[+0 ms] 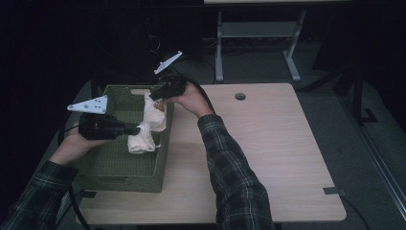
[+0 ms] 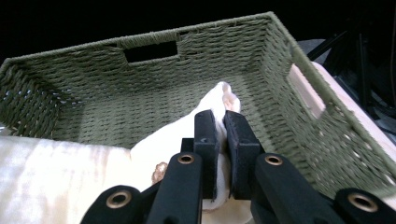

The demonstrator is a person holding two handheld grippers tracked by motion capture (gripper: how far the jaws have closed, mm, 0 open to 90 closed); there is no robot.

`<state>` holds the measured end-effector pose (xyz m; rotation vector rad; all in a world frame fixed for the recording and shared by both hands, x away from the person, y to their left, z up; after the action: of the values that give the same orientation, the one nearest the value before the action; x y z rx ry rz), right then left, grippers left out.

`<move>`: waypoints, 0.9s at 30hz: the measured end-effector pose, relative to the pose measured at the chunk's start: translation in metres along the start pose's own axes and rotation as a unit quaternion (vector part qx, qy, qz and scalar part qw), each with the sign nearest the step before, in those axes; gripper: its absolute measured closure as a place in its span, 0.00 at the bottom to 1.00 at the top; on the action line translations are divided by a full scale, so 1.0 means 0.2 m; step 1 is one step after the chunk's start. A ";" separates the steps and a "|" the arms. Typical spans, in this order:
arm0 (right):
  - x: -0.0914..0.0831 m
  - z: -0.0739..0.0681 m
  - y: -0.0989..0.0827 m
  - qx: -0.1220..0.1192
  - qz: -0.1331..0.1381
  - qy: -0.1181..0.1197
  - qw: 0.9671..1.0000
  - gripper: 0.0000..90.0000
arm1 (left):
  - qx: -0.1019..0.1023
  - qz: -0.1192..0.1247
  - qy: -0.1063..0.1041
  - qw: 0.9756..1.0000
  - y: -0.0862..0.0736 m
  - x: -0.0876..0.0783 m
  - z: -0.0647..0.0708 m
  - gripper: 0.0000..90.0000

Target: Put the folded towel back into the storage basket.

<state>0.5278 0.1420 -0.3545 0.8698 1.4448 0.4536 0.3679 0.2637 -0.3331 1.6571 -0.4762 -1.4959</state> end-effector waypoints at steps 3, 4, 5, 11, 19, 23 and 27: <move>0.05 0.00 0.01 -0.002 -0.002 0.004 1.000 0.94 | -0.006 0.000 0.003 1.000 -0.04 0.00 -0.01 0.93; 0.06 -0.01 0.01 -0.001 -0.002 0.005 1.000 0.94 | -0.006 -0.003 0.004 1.000 -0.05 0.00 -0.02 0.93; 0.07 -0.01 0.01 -0.003 -0.002 0.006 1.000 0.94 | -0.009 -0.002 0.004 1.000 -0.06 0.00 -0.02 0.93; 0.11 -0.01 0.00 -0.005 -0.009 0.007 1.000 0.94 | -0.013 -0.010 0.001 1.000 -0.10 0.02 -0.02 0.93; 0.11 -0.02 0.00 -0.005 -0.004 0.009 1.000 0.94 | -0.009 -0.015 0.005 1.000 -0.10 0.03 -0.02 0.92; 0.13 -0.02 -0.01 -0.005 -0.005 0.011 1.000 0.94 | -0.009 -0.014 0.004 1.000 -0.10 0.02 -0.02 0.90; 0.14 -0.02 -0.01 -0.009 -0.008 0.010 1.000 0.94 | -0.012 -0.012 0.005 1.000 -0.10 0.02 -0.02 0.82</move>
<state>0.5260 0.1624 -0.3734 0.8410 1.4637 0.4637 0.3683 0.2743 -0.3521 1.6568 -0.4339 -1.5038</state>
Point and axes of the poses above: each handheld gripper's, and its own axes: x roughly forward along the jaws, y roughly out of its top, z roughly to its right, the point moved 7 cm from there along x, roughly forward along the jaws, and after that the axes turned 6 degrees about -z, right-handed, at the moved point
